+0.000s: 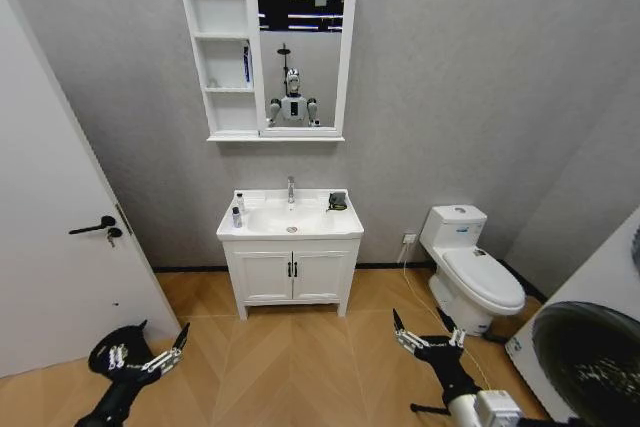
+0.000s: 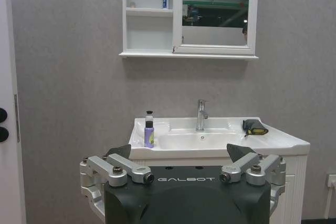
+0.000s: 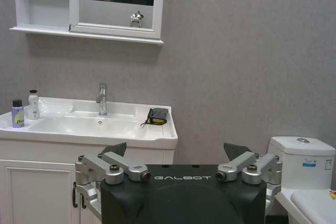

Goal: Move facial cleanser and shampoo from washbasin to cabinet, then wipe washbasin with towel.

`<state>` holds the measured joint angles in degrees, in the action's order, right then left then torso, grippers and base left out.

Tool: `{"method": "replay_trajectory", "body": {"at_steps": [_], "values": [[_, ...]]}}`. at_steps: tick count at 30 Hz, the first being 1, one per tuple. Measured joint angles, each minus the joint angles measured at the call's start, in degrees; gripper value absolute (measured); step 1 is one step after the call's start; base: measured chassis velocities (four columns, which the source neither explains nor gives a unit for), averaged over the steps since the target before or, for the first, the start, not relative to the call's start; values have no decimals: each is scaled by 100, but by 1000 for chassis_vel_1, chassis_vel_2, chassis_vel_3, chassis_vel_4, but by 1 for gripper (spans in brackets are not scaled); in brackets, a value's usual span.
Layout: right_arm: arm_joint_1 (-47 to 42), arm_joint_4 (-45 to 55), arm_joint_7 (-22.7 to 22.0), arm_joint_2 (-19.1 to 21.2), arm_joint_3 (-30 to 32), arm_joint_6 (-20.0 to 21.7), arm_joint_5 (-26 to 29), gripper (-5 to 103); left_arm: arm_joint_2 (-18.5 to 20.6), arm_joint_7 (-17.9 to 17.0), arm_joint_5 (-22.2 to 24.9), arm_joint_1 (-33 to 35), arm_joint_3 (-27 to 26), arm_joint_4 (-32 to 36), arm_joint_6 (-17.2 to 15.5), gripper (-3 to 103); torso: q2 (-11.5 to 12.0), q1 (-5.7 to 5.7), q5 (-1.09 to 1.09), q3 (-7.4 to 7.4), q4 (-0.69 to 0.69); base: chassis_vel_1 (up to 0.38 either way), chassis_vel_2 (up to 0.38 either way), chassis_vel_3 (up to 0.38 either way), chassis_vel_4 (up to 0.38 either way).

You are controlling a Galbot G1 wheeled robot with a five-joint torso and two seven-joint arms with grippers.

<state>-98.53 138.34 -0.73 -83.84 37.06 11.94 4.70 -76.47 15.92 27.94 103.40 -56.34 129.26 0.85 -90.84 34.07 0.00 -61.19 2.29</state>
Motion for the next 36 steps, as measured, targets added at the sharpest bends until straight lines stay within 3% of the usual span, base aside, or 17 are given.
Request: {"method": "replay_trajectory", "body": {"at_steps": [36], "values": [[-105, 213, -98, -14, 32, -27, -33, 100, -63, 17, -26, 138, -75, 114, 196, 100, 0, -1, 0, 0, 0, 0, 0, 0, 0]]}}
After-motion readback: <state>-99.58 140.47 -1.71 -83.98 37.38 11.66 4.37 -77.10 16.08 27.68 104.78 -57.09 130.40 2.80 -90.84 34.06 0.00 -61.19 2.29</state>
